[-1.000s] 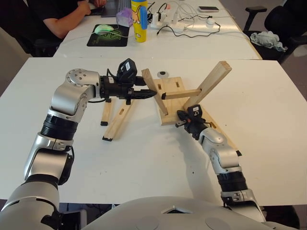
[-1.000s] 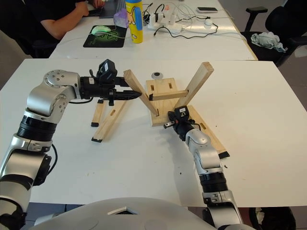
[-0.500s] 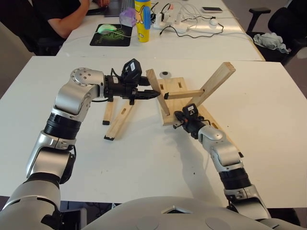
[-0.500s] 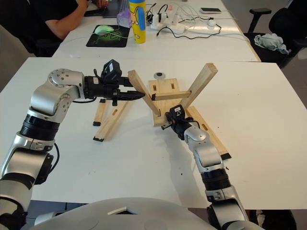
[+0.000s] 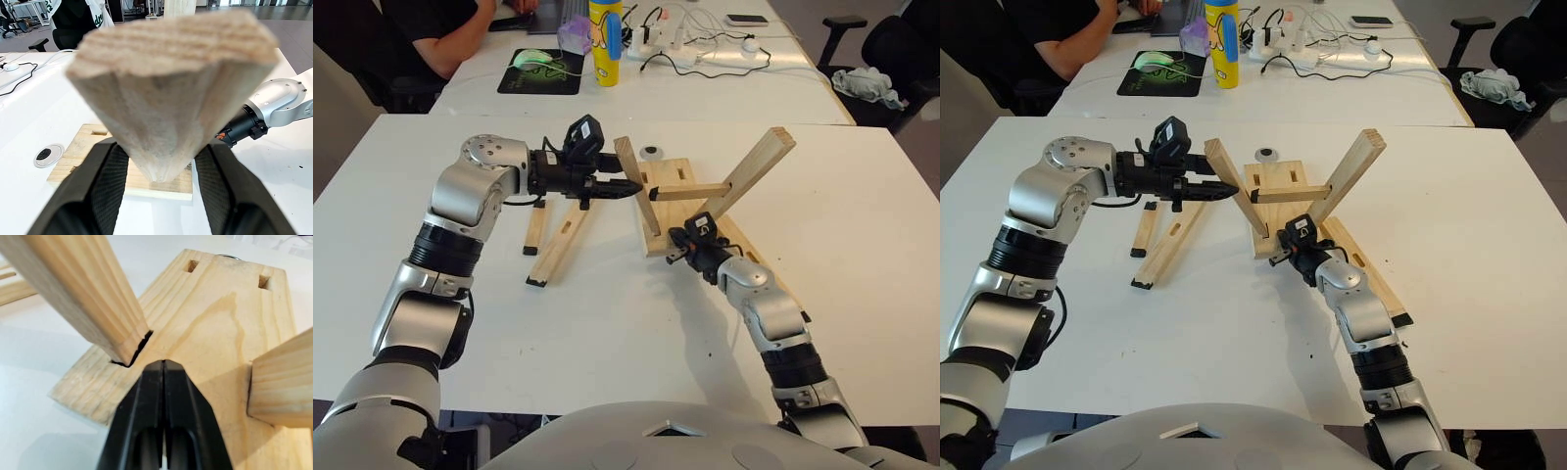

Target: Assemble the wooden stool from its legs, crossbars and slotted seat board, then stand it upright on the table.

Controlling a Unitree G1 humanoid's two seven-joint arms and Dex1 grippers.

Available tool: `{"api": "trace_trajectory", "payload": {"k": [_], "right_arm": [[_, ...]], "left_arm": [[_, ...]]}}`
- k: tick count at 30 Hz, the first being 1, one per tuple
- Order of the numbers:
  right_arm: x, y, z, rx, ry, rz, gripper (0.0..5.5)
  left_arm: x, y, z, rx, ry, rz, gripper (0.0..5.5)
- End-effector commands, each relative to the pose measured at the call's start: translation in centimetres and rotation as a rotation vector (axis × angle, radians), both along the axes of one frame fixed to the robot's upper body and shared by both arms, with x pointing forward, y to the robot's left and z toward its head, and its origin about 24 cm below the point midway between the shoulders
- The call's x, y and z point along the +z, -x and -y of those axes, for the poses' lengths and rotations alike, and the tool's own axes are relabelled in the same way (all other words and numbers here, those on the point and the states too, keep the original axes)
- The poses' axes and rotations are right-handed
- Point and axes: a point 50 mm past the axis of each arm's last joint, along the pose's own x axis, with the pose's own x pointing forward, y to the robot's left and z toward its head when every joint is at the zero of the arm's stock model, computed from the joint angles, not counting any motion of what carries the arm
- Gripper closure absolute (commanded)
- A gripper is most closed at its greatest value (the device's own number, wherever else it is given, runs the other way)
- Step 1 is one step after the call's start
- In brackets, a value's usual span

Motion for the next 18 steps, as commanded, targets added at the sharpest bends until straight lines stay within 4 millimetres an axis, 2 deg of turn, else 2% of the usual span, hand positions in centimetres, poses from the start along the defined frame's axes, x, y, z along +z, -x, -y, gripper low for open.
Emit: {"api": "trace_trajectory", "payload": {"k": [1, 7, 12, 18], "right_arm": [[-6.6, 5.1, -0.5, 0.064, 0.054, -0.41, 5.5], [-6.8, 5.1, -0.5, 0.077, 0.077, -0.405, 5.5], [-6.7, 5.1, -0.8, 0.107, 0.067, -0.405, 5.5], [-6.4, 5.1, -1.2, 0.127, 0.054, -0.394, 5.5]], "left_arm": [[-8.4, 2.9, 1.7, -0.093, -0.219, -0.344, 3.47], [-8.3, 2.9, 2.7, -0.121, -0.24, -0.328, 3.47], [-8.8, 2.8, 2.3, -0.099, -0.249, -0.353, 3.47], [-8.7, 2.9, 3.4, -0.179, -0.312, -0.342, 3.47]]}}
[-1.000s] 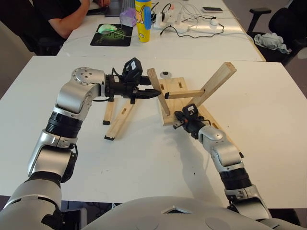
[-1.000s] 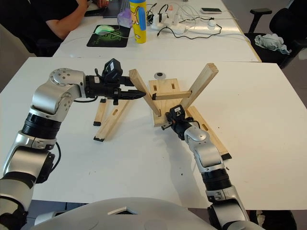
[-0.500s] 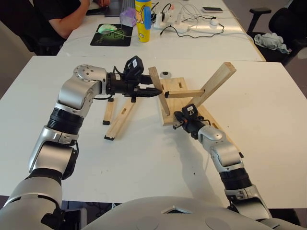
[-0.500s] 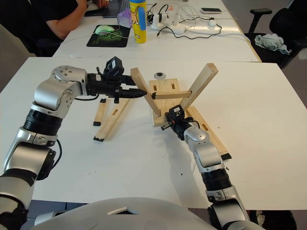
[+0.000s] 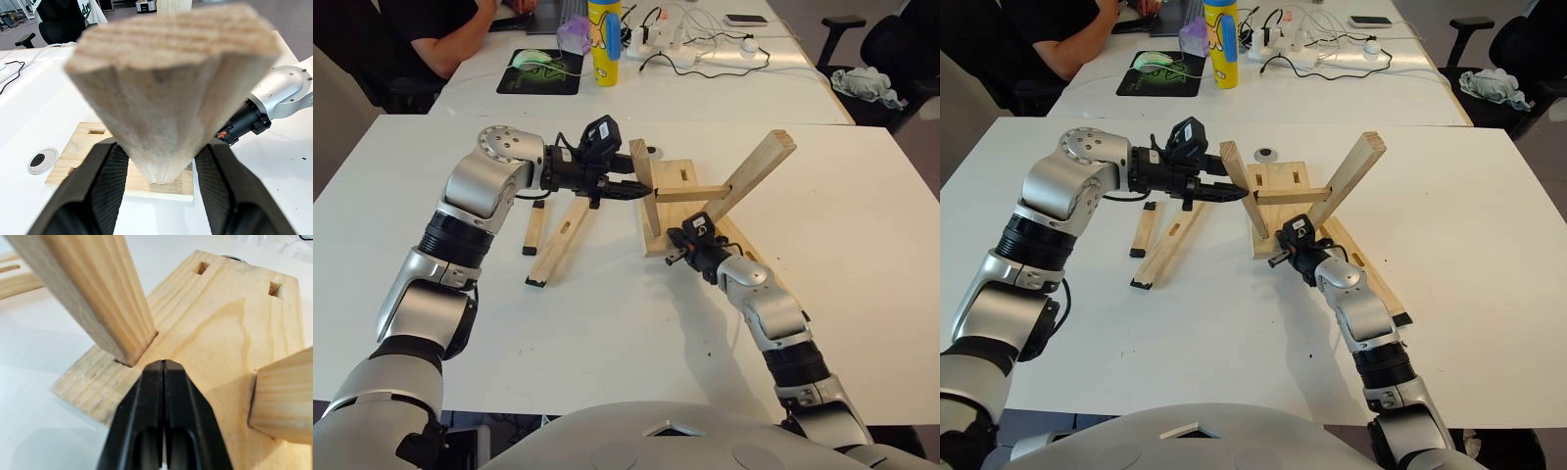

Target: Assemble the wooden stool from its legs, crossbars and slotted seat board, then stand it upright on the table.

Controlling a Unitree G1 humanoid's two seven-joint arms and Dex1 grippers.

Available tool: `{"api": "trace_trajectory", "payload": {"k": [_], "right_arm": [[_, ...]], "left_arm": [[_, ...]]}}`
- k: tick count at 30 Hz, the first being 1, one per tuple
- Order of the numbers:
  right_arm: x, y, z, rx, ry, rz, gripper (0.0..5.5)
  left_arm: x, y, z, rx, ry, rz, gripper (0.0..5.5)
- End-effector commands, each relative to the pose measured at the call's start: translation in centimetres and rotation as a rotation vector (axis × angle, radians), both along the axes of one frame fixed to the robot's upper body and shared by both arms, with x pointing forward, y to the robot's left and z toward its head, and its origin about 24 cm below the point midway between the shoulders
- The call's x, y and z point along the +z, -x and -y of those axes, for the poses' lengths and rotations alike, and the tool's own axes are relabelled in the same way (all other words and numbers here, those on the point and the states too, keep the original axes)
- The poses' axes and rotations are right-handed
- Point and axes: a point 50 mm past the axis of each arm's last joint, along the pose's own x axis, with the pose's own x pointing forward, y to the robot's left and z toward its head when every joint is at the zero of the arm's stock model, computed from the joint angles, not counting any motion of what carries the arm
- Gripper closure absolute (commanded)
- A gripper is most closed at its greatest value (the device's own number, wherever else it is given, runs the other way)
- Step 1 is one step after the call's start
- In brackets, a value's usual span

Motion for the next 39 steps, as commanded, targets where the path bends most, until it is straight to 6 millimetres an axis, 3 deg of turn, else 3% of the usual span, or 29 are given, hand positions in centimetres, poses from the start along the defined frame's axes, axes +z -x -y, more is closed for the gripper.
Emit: {"api": "trace_trajectory", "payload": {"k": [1, 9, 16, 17, 20, 25, 29, 34, 39], "right_arm": [[-6.6, 5.1, -0.9, 0.082, 0.039, -0.402, 5.5], [-7.1, 5.3, -0.7, 0.072, 0.059, -0.43, 5.5], [-6.6, 4.7, -0.1, 0.022, 0.056, -0.387, 5.5], [-6.7, 4.6, -0.1, 0.018, 0.055, -0.387, 5.5], [-6.7, 4.6, 0.1, 0.007, 0.053, -0.385, 5.5], [-6.7, 4.6, 0.3, -0.005, 0.051, -0.384, 5.5], [-6.7, 4.6, 0.4, -0.02, 0.05, -0.384, 5.5], [-7.4, 5.4, 0.6, -0.055, 0.034, -0.417, 5.5], [-7.8, 5.8, 0.1, -0.081, -0.002, -0.458, 5.5]], "left_arm": [[-8.9, 3.2, 1.9, -0.124, -0.26, -0.351, 3.47], [-8.8, 2.5, 1.6, -0.104, -0.209, -0.283, 3.47], [-7.5, 1.8, 0.8, 0.006, -0.046, -0.22, 3.47], [-7.0, 1.7, 0.7, 0.026, -0.01, -0.202, 3.11], [-5.4, 1.5, 0.1, 0.062, 0.076, -0.144, 2.68], [-3.3, 2.8, -2.6, 0.103, 0.124, -0.055, 2.58], [-2.4, 4.6, -6.9, 0.211, 0.083, -0.009, 2.58], [2.1, 4.5, -9.5, 0.42, 0.265, 0.062, 2.74], [6.9, 2.8, -8.4, 0.664, 0.468, 0.285, 3.35]]}}
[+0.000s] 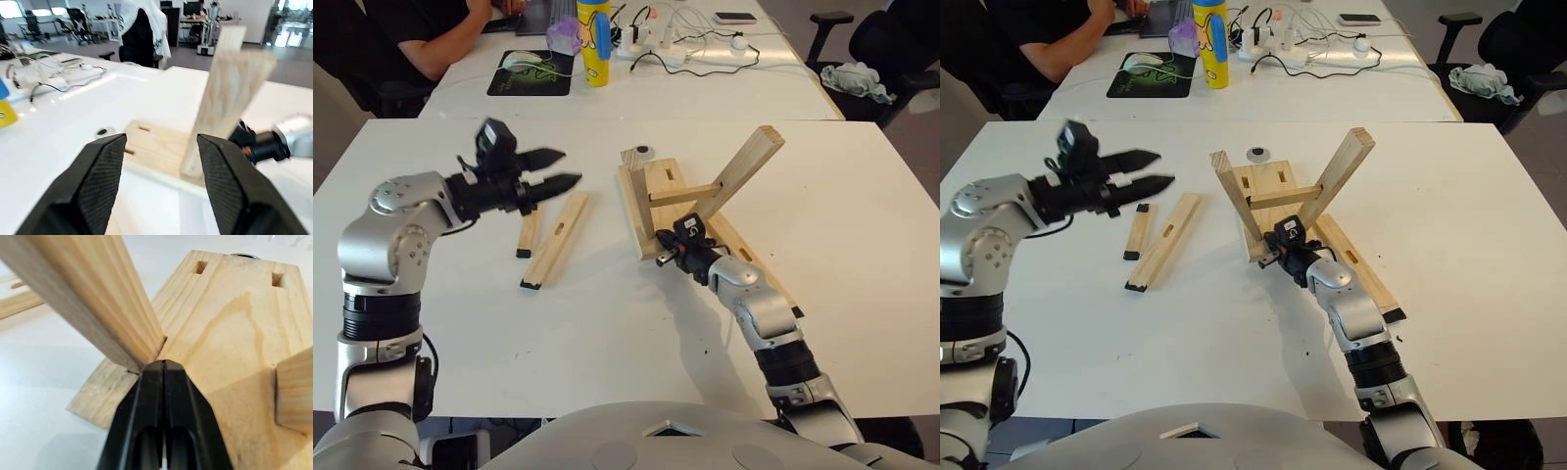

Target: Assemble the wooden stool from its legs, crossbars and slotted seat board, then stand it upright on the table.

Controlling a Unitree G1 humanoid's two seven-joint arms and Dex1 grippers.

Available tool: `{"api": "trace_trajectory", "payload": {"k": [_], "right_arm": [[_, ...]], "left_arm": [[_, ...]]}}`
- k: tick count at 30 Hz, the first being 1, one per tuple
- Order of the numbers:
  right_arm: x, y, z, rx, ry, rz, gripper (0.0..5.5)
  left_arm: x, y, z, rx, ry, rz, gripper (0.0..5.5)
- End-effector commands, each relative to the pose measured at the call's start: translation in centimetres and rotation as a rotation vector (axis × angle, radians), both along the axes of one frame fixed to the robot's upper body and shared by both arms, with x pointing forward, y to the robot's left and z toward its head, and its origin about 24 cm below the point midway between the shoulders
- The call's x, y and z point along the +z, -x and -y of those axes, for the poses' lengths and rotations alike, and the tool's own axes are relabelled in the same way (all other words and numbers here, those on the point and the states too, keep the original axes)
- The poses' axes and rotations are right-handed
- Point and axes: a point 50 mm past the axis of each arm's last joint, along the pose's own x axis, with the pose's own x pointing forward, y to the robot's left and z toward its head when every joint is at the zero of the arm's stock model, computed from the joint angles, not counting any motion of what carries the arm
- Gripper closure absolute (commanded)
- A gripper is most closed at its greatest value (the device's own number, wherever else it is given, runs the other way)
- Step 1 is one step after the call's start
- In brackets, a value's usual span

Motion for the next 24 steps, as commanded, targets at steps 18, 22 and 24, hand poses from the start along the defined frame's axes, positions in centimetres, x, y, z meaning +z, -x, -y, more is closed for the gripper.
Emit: {"api": "trace_trajectory", "payload": {"k": [18, 22, 24], "right_arm": [[-6.3, 4.1, -1.7, -0.078, -0.032, -0.416, 5.5], [-6.6, 4.3, -0.8, -0.106, -0.013, -0.419, 5.5], [-6.6, 4.2, -0.5, -0.124, -0.021, -0.415, 5.5]], "left_arm": [[4.6, 1.4, 11.6, 0.244, 0.345, 0.33, 5.49], [6.7, 1.1, 11.5, 0.209, 0.417, 0.343, 5.49], [7.8, 1.1, 11.3, 0.185, 0.431, 0.362, 5.49]]}}
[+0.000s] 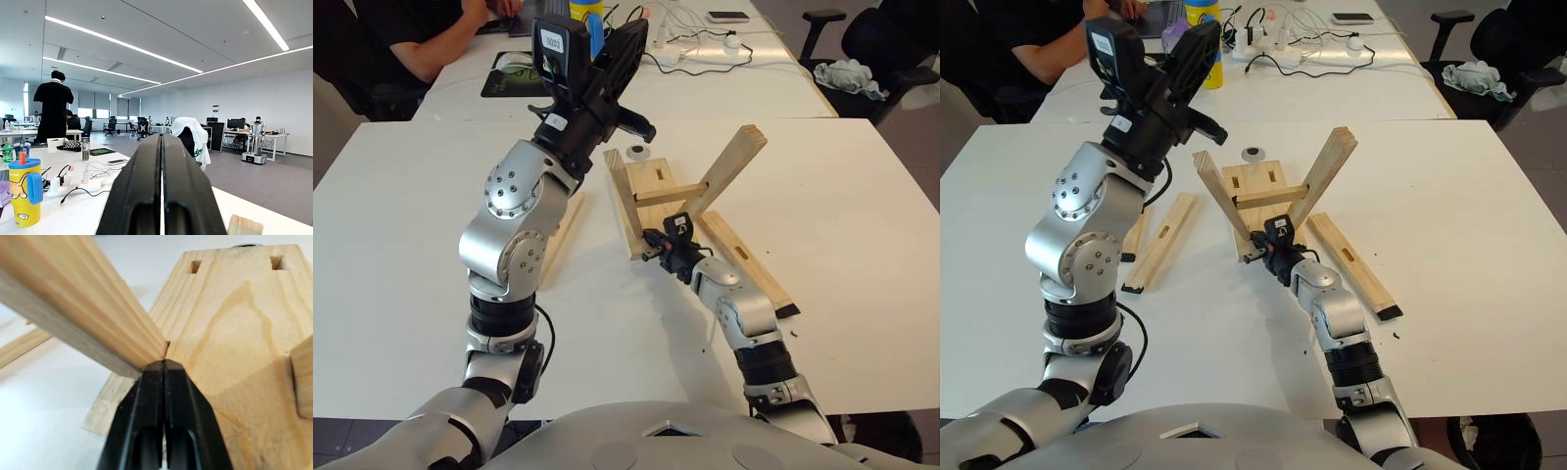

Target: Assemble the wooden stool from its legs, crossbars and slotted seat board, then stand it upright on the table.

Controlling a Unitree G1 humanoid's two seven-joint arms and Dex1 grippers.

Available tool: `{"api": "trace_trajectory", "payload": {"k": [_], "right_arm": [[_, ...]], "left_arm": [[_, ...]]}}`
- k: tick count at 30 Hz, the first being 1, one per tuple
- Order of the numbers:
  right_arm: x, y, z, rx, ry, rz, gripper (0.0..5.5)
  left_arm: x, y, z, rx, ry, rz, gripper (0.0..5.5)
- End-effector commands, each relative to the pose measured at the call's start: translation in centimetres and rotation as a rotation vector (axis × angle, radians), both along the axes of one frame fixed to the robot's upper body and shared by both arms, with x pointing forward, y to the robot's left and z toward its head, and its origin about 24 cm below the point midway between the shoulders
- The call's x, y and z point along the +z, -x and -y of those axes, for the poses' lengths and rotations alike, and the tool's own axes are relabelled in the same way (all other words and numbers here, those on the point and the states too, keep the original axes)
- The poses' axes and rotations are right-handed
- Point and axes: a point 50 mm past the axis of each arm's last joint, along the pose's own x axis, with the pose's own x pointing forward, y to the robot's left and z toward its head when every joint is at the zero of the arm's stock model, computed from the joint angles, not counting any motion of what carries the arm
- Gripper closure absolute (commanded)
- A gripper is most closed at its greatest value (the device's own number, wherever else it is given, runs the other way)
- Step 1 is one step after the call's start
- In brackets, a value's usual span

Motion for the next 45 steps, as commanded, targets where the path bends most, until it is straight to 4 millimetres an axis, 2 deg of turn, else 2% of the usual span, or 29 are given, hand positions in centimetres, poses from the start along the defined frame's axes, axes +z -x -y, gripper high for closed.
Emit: {"api": "trace_trajectory", "payload": {"k": [1, 3, 6, 9, 14, 16, 22, 27, 31, 32, 33, 34, 36, 37, 38, 39, 40, 45], "right_arm": [[-6.4, 4.2, 1.7, -0.039, 0.097, -0.36, 5.5], [-5.9, 3.8, 1.6, -0.058, 0.078, -0.319, 5.5], [-3.7, 2.7, 2.0, -0.114, -0.002, -0.157, 5.5], [-1.9, 2.6, 2.7, -0.134, -0.06, -0.02, 5.5], [-1.1, 3.0, 4.5, -0.154, -0.019, 0.092, 5.5], [-1.6, 3.1, 4.8, -0.163, 0.001, 0.082, 5.5], [-5.0, 4.5, 4.5, -0.117, 0.124, -0.038, 5.5], [-6.6, 5.4, 4.6, -0.088, 0.169, -0.097, 5.5], [-7.0, 5.8, 4.6, -0.077, 0.183, -0.113, 5.5], [-7.1, 5.8, 4.5, -0.075, 0.182, -0.115, 5.5], [-7.1, 5.8, 4.4, -0.073, 0.181, -0.115, 5.5], [-7.1, 5.8, 4.3, -0.07, 0.182, -0.116, 5.5], [-7.0, 5.7, 4.1, -0.058, 0.183, -0.116, 5.5], [-6.9, 5.5, 4.0, -0.051, 0.183, -0.115, 5.5], [-6.8, 5.5, 3.9, -0.048, 0.183, -0.117, 5.5], [-6.8, 5.4, 3.9, -0.045, 0.184, -0.117, 5.5], [-6.8, 5.3, 3.8, -0.041, 0.184, -0.116, 5.5], [-6.9, 5.4, 3.4, -0.044, 0.174, -0.126, 5.5]], "left_arm": [[2.7, 0.0, -0.4, -0.03, 0.027, 0.058, 5.49], [2.8, 0.0, -0.5, -0.028, 0.016, 0.051, 5.49], [2.7, 0.0, -0.5, -0.028, 0.004, 0.046, 5.49], [2.0, 0.0, -0.5, -0.026, -0.01, 0.025, 5.49], [1.3, 0.1, -0.9, -0.007, -0.017, 0.008, 5.49], [1.2, 0.1, -0.9, -0.004, -0.018, 0.008, 5.49], [1.7, 0.0, -1.0, -0.029, 0.003, 0.003, 5.49], [5.4, 0.7, -1.1, -0.096, 0.11, 0.077, 5.49], [7.0, 1.1, -1.2, -0.16, 0.196, 0.087, 5.49], [6.5, 0.9, -1.1, -0.17, 0.169, 0.042, 5.49], [3.5, 0.1, 0.2, -0.179, -0.06, -0.099, 5.49], [-0.7, -0.1, 1.1, -0.197, -0.299, -0.264, 5.49], [-8.0, 0.7, 1.0, -0.21, -0.491, -0.547, 5.49], [-10.5, 1.7, 1.1, -0.242, -0.565, -0.632, 5.49], [-12.2, 2.3, 1.1, -0.254, -0.591, -0.682, 5.49], [-13.1, 2.7, 1.1, -0.255, -0.627, -0.695, 5.49], [-13.0, 2.5, 1.1, -0.236, -0.618, -0.676, 5.49], [-7.4, -0.7, 0.9, -0.086, -0.435, -0.412, 5.49]]}}
